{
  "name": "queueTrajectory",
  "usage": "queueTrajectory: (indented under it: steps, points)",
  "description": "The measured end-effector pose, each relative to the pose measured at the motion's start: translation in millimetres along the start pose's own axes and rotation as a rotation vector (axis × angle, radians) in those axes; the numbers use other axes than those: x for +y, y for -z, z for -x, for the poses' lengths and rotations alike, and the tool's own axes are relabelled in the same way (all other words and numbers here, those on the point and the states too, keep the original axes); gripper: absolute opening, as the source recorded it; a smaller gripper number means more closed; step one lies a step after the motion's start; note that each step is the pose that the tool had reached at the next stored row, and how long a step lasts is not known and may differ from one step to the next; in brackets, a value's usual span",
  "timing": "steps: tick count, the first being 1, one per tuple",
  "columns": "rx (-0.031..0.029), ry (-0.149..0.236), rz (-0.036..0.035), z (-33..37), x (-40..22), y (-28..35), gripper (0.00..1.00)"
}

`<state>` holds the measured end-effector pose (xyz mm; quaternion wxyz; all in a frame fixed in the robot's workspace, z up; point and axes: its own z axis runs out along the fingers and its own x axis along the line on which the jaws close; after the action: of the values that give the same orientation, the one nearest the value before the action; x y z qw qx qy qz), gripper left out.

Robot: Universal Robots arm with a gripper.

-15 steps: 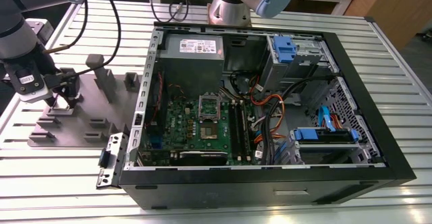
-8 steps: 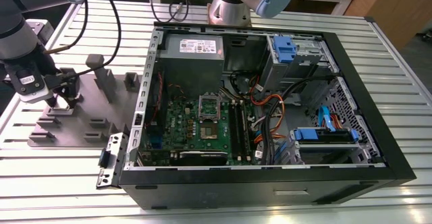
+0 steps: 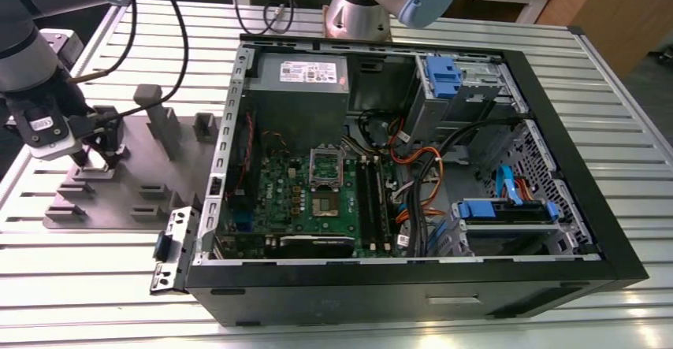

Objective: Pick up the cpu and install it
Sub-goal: 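Pick up the cpu and move it towards the insertion slot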

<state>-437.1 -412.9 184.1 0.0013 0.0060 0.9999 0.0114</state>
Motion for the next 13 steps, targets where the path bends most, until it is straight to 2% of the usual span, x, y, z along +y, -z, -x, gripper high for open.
queueTrajectory:
  steps: [13]
  points:
    - [-0.0001, 0.000, 0.0001, 0.0, 0.3, 10.5, 0.47]
